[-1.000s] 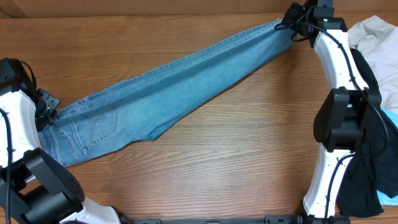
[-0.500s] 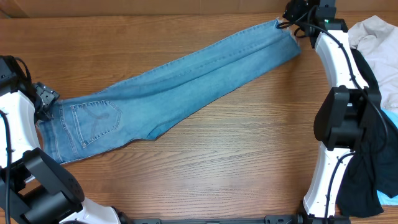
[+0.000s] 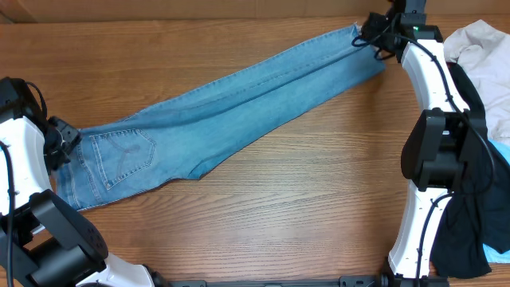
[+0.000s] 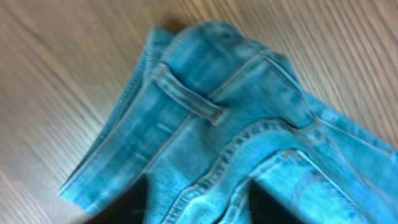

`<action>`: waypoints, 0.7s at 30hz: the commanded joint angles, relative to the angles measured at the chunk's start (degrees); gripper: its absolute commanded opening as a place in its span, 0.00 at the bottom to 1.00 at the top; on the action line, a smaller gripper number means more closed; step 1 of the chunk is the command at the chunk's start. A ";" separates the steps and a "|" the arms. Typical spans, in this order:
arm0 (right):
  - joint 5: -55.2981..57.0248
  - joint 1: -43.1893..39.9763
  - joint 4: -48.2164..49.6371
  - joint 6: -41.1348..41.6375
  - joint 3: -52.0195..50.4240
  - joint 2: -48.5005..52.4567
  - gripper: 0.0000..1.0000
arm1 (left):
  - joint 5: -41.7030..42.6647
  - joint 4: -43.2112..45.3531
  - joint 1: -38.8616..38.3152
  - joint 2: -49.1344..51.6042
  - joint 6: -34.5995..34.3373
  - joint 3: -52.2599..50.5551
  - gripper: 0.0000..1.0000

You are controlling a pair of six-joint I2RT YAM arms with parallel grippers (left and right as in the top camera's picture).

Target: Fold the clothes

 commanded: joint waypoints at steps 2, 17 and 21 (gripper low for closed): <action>-0.50 -0.17 -3.76 -0.81 1.31 0.79 0.38 | 3.67 0.35 0.20 0.13 2.01 -0.31 0.15; -0.24 -0.17 -7.85 -0.81 -0.61 1.38 0.35 | 5.20 14.40 -4.94 0.13 5.86 -10.49 0.09; -0.24 -0.20 -8.55 -0.83 -0.61 1.38 0.35 | -3.72 16.87 -5.25 0.13 1.53 -13.18 0.09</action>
